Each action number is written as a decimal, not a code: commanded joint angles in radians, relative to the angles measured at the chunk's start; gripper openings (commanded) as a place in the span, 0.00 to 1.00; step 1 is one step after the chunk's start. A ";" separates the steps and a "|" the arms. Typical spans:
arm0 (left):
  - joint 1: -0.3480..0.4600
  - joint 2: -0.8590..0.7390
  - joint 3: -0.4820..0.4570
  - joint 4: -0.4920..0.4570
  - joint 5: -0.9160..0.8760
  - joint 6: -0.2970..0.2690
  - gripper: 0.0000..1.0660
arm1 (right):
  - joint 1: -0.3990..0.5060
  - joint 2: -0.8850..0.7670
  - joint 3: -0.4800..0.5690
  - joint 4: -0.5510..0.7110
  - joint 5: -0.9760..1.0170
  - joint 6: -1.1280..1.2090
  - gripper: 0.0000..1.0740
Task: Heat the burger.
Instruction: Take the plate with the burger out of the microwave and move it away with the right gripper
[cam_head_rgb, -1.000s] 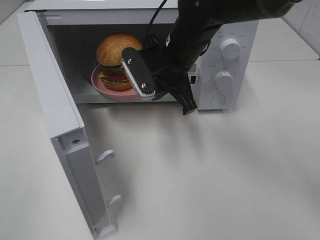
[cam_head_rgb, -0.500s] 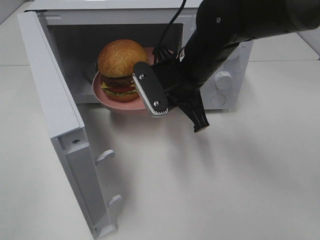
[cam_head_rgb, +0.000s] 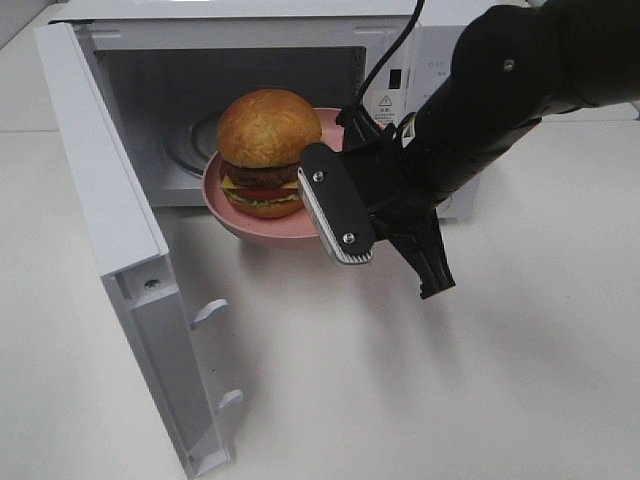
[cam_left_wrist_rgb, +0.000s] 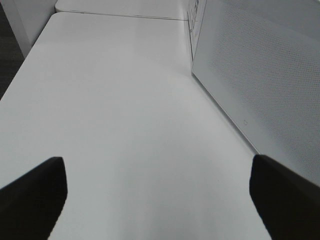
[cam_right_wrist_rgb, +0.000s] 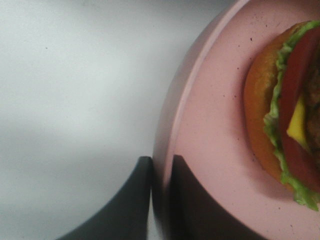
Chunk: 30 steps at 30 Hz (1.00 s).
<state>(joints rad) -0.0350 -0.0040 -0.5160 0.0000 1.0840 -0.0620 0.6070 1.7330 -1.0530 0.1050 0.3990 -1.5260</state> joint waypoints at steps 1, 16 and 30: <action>0.003 -0.014 0.000 -0.010 -0.017 0.000 0.85 | -0.014 -0.059 0.035 0.009 -0.080 0.027 0.01; 0.003 -0.014 0.000 -0.010 -0.017 0.000 0.85 | -0.014 -0.253 0.242 -0.011 -0.108 0.082 0.01; 0.003 -0.014 0.000 -0.010 -0.017 0.000 0.85 | -0.014 -0.513 0.448 -0.044 -0.097 0.157 0.02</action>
<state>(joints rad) -0.0350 -0.0040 -0.5160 0.0000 1.0840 -0.0620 0.5960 1.2760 -0.6240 0.0890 0.3490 -1.4090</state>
